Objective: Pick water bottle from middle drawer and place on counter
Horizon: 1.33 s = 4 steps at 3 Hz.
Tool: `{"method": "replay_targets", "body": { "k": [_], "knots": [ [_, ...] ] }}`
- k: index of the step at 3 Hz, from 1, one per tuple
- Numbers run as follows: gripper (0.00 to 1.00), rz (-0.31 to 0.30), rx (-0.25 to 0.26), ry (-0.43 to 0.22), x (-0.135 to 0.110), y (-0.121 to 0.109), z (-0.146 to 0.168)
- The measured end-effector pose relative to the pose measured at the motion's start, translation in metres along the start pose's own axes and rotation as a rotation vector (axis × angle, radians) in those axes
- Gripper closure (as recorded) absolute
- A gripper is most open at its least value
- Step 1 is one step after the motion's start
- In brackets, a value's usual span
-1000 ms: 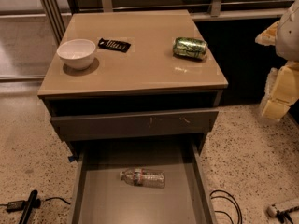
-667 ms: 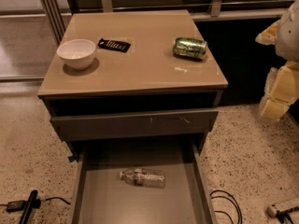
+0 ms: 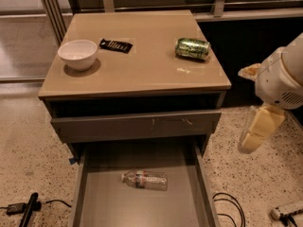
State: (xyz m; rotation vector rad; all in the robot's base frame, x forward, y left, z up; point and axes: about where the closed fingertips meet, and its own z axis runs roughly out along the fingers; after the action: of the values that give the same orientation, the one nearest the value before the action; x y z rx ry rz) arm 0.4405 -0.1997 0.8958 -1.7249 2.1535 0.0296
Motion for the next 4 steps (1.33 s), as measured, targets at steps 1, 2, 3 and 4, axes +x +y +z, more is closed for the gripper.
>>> {"method": "replay_targets", "body": {
  "k": [1,2,3,4],
  "knots": [
    [0.0,-0.002,-0.016,-0.075,0.02,0.024,0.062],
    [0.0,0.021,-0.025,-0.092,0.041,0.038,0.111],
    [0.0,0.017,-0.024,-0.091,0.039,0.038,0.112],
    [0.0,-0.039,-0.062,-0.096,0.023,0.049,0.148]
  ]
}}
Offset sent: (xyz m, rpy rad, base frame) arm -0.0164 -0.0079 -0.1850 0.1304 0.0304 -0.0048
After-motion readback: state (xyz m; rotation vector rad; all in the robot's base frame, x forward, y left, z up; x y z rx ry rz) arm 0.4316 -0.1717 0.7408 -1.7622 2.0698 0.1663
